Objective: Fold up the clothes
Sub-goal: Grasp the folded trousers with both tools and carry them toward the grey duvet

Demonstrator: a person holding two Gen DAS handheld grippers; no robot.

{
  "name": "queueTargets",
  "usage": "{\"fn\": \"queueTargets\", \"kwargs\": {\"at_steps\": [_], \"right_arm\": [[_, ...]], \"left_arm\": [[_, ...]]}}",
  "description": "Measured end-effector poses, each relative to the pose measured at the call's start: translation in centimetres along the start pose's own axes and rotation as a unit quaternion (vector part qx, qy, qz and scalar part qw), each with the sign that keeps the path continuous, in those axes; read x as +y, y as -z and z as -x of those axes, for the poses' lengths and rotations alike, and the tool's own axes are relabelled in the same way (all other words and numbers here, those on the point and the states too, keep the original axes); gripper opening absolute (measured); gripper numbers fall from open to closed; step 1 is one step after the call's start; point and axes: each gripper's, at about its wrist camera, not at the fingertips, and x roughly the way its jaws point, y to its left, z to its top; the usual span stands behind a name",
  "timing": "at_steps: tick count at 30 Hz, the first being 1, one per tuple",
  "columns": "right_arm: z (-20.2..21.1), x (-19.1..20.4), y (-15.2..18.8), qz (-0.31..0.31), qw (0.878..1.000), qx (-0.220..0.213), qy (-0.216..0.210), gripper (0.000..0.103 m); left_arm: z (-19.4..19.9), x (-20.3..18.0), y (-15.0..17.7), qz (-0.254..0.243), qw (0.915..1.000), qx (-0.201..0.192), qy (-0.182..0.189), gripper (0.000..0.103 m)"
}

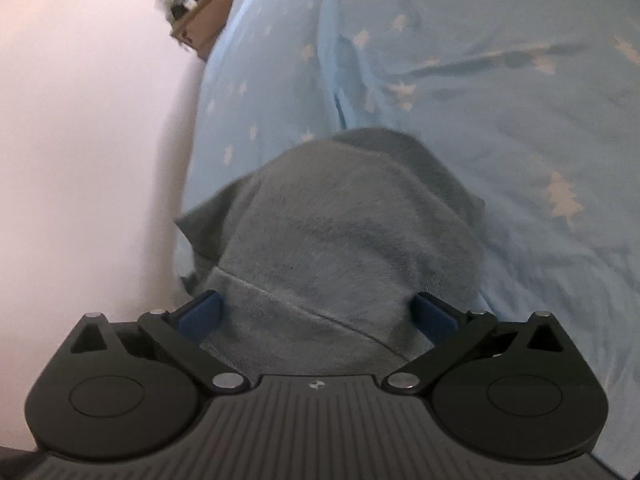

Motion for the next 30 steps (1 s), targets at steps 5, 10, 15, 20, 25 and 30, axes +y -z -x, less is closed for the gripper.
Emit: {"fn": "queueTargets", "kwargs": {"at_steps": [5, 10, 15, 20, 25, 30], "right_arm": [[-1.2, 1.5, 0.5, 0.003, 0.999, -0.018, 0.038, 0.083], [0.4, 2.8, 1.1, 0.025, 0.997, -0.035, 0.068, 0.047], [4.7, 3.5, 1.6, 0.007, 0.996, -0.077, 0.053, 0.037], [9.8, 4.8, 2.4, 0.010, 0.994, -0.106, 0.037, 0.036], [14.9, 5.9, 4.3, 0.007, 0.990, -0.135, 0.033, 0.036], [20.0, 5.7, 6.6, 0.001, 0.986, -0.163, 0.026, 0.036]], "left_arm": [[0.6, -1.1, 0.4, 0.006, 0.9991, -0.007, -0.040, 0.060], [2.3, -4.1, 1.8, -0.003, 0.9985, -0.022, -0.051, 0.033], [4.3, -8.4, 3.7, -0.032, 0.9979, -0.045, -0.035, 0.032], [6.4, -12.9, 6.1, -0.070, 0.9957, -0.050, -0.035, 0.032], [7.6, -16.5, 9.2, -0.096, 0.9937, -0.048, -0.031, 0.032], [6.4, -20.4, 13.9, -0.120, 0.9910, -0.053, -0.026, 0.032]]}}
